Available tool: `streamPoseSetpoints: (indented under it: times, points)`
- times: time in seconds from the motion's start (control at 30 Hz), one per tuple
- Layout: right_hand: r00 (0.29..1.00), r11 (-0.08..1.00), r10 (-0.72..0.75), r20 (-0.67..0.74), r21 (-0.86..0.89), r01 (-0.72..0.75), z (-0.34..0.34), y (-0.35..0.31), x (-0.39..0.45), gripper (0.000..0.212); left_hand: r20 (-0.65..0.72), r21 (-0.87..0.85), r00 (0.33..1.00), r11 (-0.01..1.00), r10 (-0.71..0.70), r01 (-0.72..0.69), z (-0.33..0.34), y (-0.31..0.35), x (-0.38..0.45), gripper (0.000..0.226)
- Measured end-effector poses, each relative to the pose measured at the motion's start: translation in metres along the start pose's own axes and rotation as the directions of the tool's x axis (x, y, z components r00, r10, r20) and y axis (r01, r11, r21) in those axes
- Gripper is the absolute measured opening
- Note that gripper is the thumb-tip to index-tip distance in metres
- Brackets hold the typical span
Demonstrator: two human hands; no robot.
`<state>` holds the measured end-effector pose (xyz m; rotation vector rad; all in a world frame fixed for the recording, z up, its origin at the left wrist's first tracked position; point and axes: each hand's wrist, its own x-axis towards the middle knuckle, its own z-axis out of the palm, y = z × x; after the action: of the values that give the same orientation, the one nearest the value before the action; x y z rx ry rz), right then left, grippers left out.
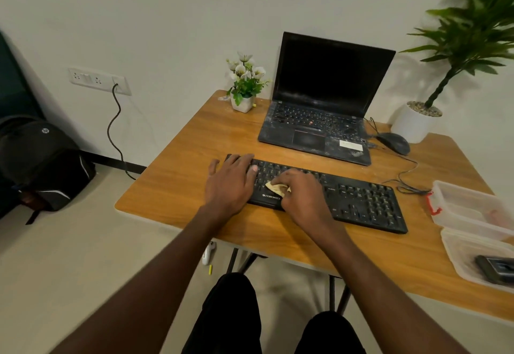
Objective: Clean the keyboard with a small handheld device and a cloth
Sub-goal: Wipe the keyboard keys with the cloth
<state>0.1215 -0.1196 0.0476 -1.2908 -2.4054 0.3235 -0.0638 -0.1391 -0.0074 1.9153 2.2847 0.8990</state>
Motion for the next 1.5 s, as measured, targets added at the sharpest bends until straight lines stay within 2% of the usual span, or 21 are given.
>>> streamPoseSetpoints:
  times: [0.13,0.27,0.37,0.5,0.63,0.83,0.97,1.07,1.17,1.23,1.3,1.4,1.5]
  points:
    - [0.996,0.984,0.090,0.016,-0.154,-0.087,-0.018,0.026,-0.014,0.044,-0.025,0.025,1.000,1.000,0.013,-0.013,0.005,-0.005,0.001,0.047]
    - [0.988,0.977,0.153,-0.007,-0.149,-0.152,-0.031,0.042,-0.015,0.042,-0.054,0.030,0.998,0.999,0.014,-0.012,0.007,-0.005,0.002,0.046]
    - [0.994,0.995,0.093,-0.053,-0.037,-0.095,-0.020,0.026,-0.002,0.037,-0.048,0.022,0.999,1.000,0.017,-0.016,0.006,-0.003,0.000,0.045]
    - [0.999,0.996,-0.040,0.011,-0.073,0.040,-0.006,0.016,-0.009,0.042,-0.067,0.022,0.998,1.000,-0.003,0.005,0.004,-0.001,-0.001,0.040]
    - [0.995,0.994,-0.101,0.001,-0.031,0.101,-0.019,0.039,-0.053,0.042,-0.070,0.023,0.998,1.000,0.006,-0.004,0.005,0.001,-0.001,0.039]
    - [1.000,0.992,0.016,-0.026,-0.124,-0.019,-0.014,0.015,-0.046,0.038,-0.050,0.015,0.998,1.000,0.025,-0.024,0.003,0.000,-0.001,0.039]
    - [0.992,0.976,-0.116,0.057,-0.177,0.125,-0.016,0.024,-0.072,0.038,-0.061,0.015,0.998,0.999,0.030,-0.029,0.003,0.000,0.000,0.041]
    - [0.999,0.978,-0.028,0.042,-0.204,0.036,-0.031,0.047,-0.079,0.041,-0.062,0.028,0.997,0.999,0.043,-0.041,0.004,-0.001,0.000,0.041]
    - [0.981,0.987,0.137,-0.135,-0.060,-0.146,-0.038,0.058,-0.067,0.038,-0.062,0.043,0.997,0.998,0.049,-0.046,0.006,-0.002,0.000,0.041]
    - [0.964,0.988,0.149,-0.221,0.001,-0.153,-0.035,0.052,-0.052,0.039,-0.059,0.042,0.997,0.998,0.047,-0.044,0.006,-0.004,0.001,0.041]
    - [0.974,0.994,0.104,-0.202,0.003,-0.105,-0.030,0.045,-0.042,0.041,-0.058,0.048,0.997,0.998,0.049,-0.046,0.005,-0.004,0.000,0.040]
    - [0.996,0.996,-0.014,-0.083,-0.091,0.007,-0.019,0.046,-0.041,0.045,-0.061,0.049,0.997,0.998,0.049,-0.046,0.006,-0.003,0.000,0.037]
    - [0.991,0.990,0.072,-0.115,-0.111,-0.085,-0.020,0.052,-0.043,0.041,-0.056,0.055,0.998,0.998,0.042,-0.039,0.008,-0.003,0.002,0.034]
